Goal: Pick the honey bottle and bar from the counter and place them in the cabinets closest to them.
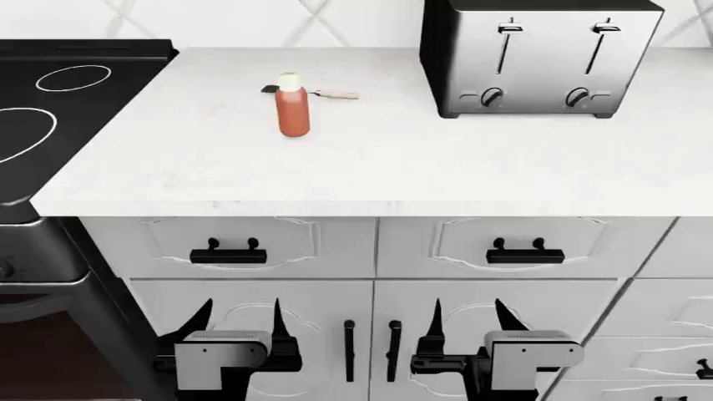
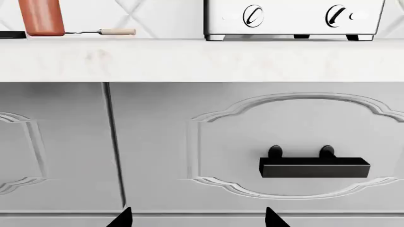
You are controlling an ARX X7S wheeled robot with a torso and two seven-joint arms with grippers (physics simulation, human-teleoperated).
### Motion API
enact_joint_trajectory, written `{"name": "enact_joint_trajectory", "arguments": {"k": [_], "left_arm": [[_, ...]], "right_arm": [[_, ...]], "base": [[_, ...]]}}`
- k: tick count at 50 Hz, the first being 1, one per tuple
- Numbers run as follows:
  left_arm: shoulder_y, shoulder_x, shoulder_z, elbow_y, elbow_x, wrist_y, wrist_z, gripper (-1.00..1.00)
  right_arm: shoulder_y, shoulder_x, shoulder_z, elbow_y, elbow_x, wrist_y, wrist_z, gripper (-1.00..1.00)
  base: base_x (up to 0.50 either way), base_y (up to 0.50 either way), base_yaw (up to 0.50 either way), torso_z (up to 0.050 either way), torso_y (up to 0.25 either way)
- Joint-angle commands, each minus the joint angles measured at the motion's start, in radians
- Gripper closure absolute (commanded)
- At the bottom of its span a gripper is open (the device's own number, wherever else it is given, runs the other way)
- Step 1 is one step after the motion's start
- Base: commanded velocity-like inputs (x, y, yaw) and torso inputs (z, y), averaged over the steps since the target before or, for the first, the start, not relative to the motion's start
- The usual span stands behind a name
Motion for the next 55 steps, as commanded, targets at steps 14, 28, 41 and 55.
{"name": "enact_joint_trajectory", "arguments": {"k": [14,28,41,55], "left_arm": [[0.052,-0.073,0.067,0.091,-0.111,0.085,0.041,-1.00],[-0.169,-0.147,-0.011,0.603,-0.268,-0.297,-0.050,-1.00],[-0.221,-0.178,-0.070,0.658,-0.340,-0.406,-0.093,-1.00],[-0.211,-0.206,-0.039,0.700,-0.319,-0.394,-0.130,-1.00]], "right_arm": [[0.020,0.045,-0.047,0.003,0.078,0.027,0.082,-1.00],[0.149,0.103,-0.030,-0.644,0.186,0.475,0.146,-1.00],[0.166,0.151,-0.033,-0.937,0.251,0.696,0.181,-1.00],[0.172,0.156,-0.058,-0.917,0.271,0.698,0.186,-1.00]], "base": [[0.00,0.00,0.00,0.021,0.011],[0.00,0.00,0.00,0.050,0.030],[0.00,0.05,0.00,0.038,0.022],[0.00,0.50,0.00,0.000,0.000]]}}
